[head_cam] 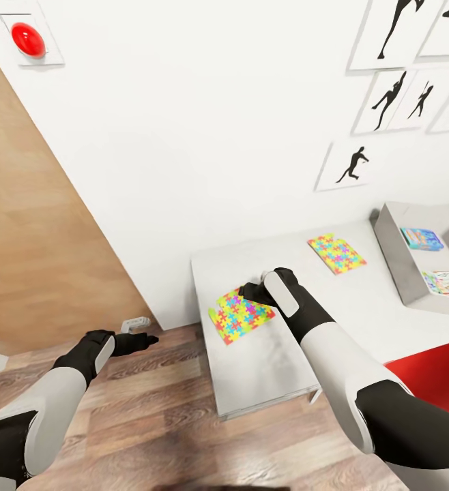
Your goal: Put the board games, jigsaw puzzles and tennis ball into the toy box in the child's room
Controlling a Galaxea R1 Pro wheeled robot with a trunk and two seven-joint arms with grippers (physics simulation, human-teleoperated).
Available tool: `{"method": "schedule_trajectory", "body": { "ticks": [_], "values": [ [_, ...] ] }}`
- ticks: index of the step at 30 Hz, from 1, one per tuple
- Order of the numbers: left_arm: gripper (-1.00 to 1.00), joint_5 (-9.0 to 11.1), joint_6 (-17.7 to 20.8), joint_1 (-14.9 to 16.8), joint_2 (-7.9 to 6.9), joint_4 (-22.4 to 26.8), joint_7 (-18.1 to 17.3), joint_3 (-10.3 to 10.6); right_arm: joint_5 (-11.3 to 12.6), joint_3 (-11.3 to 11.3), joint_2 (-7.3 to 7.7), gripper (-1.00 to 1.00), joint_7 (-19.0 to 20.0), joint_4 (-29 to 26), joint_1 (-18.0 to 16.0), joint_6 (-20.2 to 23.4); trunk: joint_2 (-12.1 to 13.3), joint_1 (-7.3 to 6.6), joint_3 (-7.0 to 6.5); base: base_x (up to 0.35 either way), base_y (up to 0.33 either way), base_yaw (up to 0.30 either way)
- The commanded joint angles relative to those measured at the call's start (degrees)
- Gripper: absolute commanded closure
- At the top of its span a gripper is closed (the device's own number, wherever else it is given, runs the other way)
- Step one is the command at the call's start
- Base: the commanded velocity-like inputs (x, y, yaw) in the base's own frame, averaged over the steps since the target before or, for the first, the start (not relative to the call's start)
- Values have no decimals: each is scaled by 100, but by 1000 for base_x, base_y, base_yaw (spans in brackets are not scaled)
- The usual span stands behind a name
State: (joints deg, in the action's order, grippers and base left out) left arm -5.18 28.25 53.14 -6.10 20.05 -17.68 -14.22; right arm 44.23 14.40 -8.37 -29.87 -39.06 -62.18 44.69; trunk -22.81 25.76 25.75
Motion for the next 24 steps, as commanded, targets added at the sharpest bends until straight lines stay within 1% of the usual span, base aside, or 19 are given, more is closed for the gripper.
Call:
{"method": "schedule_trajectory", "body": {
  "ticks": [1, 9, 24],
  "values": [
    [-100, -56, 31, 3, 3, 8, -42, -46, 60, 19, 2, -100, -60, -5, -5, 4, -10, 2, 10, -64, 37, 0],
    [-100, -55, 31, 3, -5, 6, -42, -46, 60, 19, 2, -100, -61, -5, -5, 4, -10, 2, 10, -14, 65, 0],
    [-100, -56, 31, 3, -5, 8, -42, -46, 60, 19, 2, -100, -59, -5, -5, 4, -10, 2, 10, 13, 24, 0]
  ]
}}
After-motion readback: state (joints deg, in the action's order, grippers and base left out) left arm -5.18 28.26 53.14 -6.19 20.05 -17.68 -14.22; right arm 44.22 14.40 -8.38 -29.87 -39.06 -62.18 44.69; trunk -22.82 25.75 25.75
